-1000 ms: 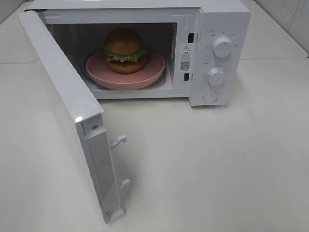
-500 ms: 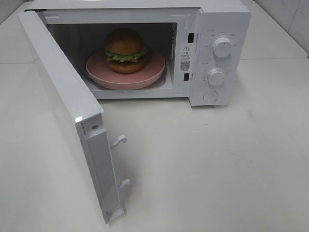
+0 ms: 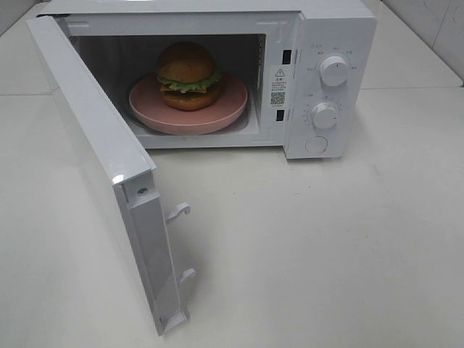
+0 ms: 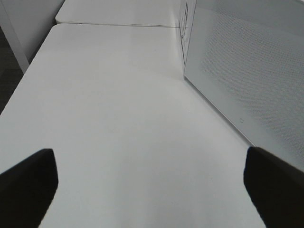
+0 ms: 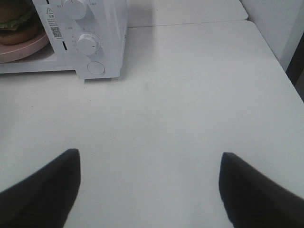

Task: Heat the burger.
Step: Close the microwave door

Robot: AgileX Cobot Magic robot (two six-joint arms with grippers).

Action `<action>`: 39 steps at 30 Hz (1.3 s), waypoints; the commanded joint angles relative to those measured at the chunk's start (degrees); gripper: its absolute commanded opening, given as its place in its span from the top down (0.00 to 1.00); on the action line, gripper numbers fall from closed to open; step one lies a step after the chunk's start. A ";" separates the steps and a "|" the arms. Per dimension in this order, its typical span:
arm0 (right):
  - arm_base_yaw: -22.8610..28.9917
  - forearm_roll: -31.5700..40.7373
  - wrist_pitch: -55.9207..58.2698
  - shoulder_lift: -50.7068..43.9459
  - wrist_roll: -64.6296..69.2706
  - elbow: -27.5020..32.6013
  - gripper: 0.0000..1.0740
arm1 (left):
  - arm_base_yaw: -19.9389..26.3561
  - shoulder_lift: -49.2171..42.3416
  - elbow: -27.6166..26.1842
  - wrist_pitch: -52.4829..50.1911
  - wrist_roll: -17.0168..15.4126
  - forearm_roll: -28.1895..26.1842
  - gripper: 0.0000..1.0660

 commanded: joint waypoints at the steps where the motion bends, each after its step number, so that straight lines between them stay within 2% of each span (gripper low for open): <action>1: -0.34 0.23 -0.23 -1.66 0.74 0.46 0.29 | -0.29 -1.15 0.23 -0.57 -0.17 -0.52 0.05; 6: -0.34 0.23 -0.23 -1.66 0.74 0.46 0.29 | -0.29 -0.40 -0.80 -1.83 -0.34 -1.15 0.06; 8: -0.34 0.23 -0.23 -1.66 0.74 0.46 0.29 | -0.29 1.20 -2.01 -4.87 -0.34 -0.63 0.15; 9: -0.34 0.23 -0.23 -1.66 0.74 0.46 0.29 | -0.29 1.20 -2.01 -4.87 -0.34 -0.63 0.15; 10: -0.34 0.23 -0.23 -1.66 0.74 0.46 0.29 | -0.29 2.69 -2.12 -7.45 -0.34 -0.63 0.26; 11: -0.34 0.23 -0.23 -1.66 0.74 0.46 0.29 | -0.29 3.61 -2.12 -8.48 -0.34 -0.80 0.32; 12: -0.34 0.23 -0.23 -1.66 0.74 0.46 0.29 | -0.29 3.61 -2.12 -8.48 -0.34 -0.80 0.32; 13: -0.34 0.23 -0.23 -1.66 0.74 0.46 0.29 | -0.29 5.44 -2.12 -10.26 -0.34 -1.26 0.45; 14: -0.34 0.23 -0.23 -1.66 0.74 0.46 0.29 | -0.29 6.59 -2.12 -11.12 -0.34 -1.66 0.51; 15: -0.34 0.23 -0.23 -1.66 0.74 0.46 0.29 | -0.29 6.59 -2.12 -11.12 -0.34 -1.66 0.51; 17: -0.34 0.23 -0.23 -1.66 0.74 0.46 0.29 | -0.29 11.57 -2.12 -16.62 -0.34 -2.06 0.72; 20: -0.34 0.23 -0.23 -1.66 0.74 0.46 0.29 | -0.29 13.01 -2.12 -18.33 -0.34 -2.12 0.77; 21: -0.34 0.23 -0.23 -1.66 0.74 0.46 0.29 | -0.29 15.64 -2.12 -21.26 -0.34 -2.35 0.86; 23: -0.34 0.23 -0.23 -1.66 0.74 0.46 0.29 | -0.29 16.84 -2.12 -22.52 -0.34 -2.69 0.90; 24: -0.34 0.23 -0.23 -1.66 0.74 0.46 0.29 | -0.29 19.77 -2.12 -25.27 -0.34 -3.38 0.99; 29: -0.34 0.23 -0.23 -1.66 0.74 0.46 0.29 | -0.29 25.10 -2.12 -31.17 -0.11 -3.78 1.00; 31: -0.34 0.23 -0.23 -1.66 0.74 0.46 0.29 | -0.29 29.56 -1.89 -38.96 0.11 -3.78 1.00; 34: -0.34 0.23 -0.23 -1.66 0.74 0.46 0.29 | -0.29 30.71 -1.49 -41.65 0.11 -3.78 1.00; 36: -0.34 0.23 -0.23 -1.66 0.74 0.46 0.29 | -0.29 34.95 1.89 -53.80 0.06 -3.78 1.00; 37: -0.34 0.23 -0.23 -1.66 0.74 0.46 0.29 | -0.29 34.95 1.89 -53.80 0.06 -3.78 1.00; 39: -0.34 0.23 -0.23 -1.66 0.74 0.46 0.29 | -0.29 38.16 5.67 -62.91 0.06 -3.50 1.00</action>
